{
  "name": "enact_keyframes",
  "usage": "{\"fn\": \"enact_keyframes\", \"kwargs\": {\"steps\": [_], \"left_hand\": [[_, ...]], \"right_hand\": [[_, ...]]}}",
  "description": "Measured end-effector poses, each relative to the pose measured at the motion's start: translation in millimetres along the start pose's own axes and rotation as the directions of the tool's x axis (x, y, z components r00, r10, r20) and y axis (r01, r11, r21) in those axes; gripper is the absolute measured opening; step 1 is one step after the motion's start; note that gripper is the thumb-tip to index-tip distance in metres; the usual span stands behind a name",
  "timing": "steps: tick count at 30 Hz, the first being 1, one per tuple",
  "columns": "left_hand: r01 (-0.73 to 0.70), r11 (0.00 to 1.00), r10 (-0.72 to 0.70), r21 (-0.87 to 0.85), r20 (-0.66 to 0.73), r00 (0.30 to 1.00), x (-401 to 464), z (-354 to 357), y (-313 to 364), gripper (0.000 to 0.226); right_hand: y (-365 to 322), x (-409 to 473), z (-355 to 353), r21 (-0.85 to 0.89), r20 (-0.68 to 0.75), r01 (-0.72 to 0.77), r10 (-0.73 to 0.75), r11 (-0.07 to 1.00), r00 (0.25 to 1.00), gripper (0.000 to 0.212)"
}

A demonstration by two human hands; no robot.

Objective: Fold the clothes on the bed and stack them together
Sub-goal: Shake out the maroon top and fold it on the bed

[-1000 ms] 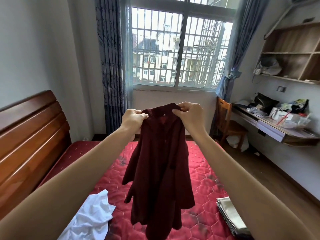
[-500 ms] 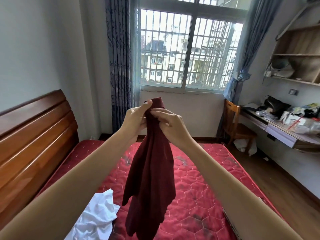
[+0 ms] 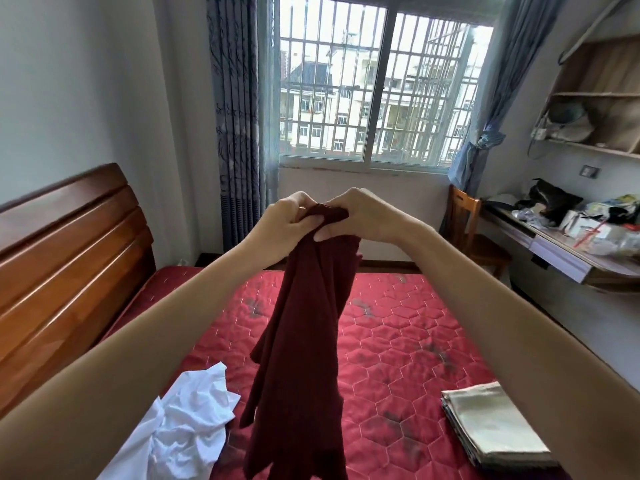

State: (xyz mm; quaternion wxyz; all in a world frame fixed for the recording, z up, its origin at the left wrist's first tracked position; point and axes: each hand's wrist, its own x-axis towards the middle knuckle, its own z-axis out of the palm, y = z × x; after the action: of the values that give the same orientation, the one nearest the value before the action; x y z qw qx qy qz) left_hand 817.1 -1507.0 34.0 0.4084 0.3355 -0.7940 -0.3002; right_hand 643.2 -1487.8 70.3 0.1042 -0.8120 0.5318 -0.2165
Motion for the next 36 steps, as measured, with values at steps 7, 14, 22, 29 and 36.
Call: {"fn": "enact_keyframes", "kwargs": {"steps": [7,14,22,29,36], "left_hand": [[0.173,0.888,-0.086,-0.426,0.216,0.973,-13,-1,-53,0.024],[0.212,0.886,-0.108,-0.413,0.26,0.96,-41,9,-126,0.031],[-0.25,0.948,0.276,0.197,-0.117,0.954,-65,36,-131,0.018],[0.025,0.957,0.043,0.29,-0.225,0.973,-78,109,-116,0.044],[0.124,0.955,-0.032,0.27,-0.322,0.946,-66,127,-126,0.037]], "right_hand": [[15,-3,8,0.209,-0.196,-0.042,0.083,0.977,0.977,0.024],[39,-15,8,0.298,-0.307,-0.173,0.265,0.939,0.914,0.016],[45,-13,19,0.149,-0.421,-0.336,0.367,0.93,0.829,0.04],[27,-9,21,0.07,-0.471,-0.339,0.331,0.938,0.818,0.037],[18,-22,24,0.029,-0.526,-0.33,0.295,0.944,0.797,0.033]]}}
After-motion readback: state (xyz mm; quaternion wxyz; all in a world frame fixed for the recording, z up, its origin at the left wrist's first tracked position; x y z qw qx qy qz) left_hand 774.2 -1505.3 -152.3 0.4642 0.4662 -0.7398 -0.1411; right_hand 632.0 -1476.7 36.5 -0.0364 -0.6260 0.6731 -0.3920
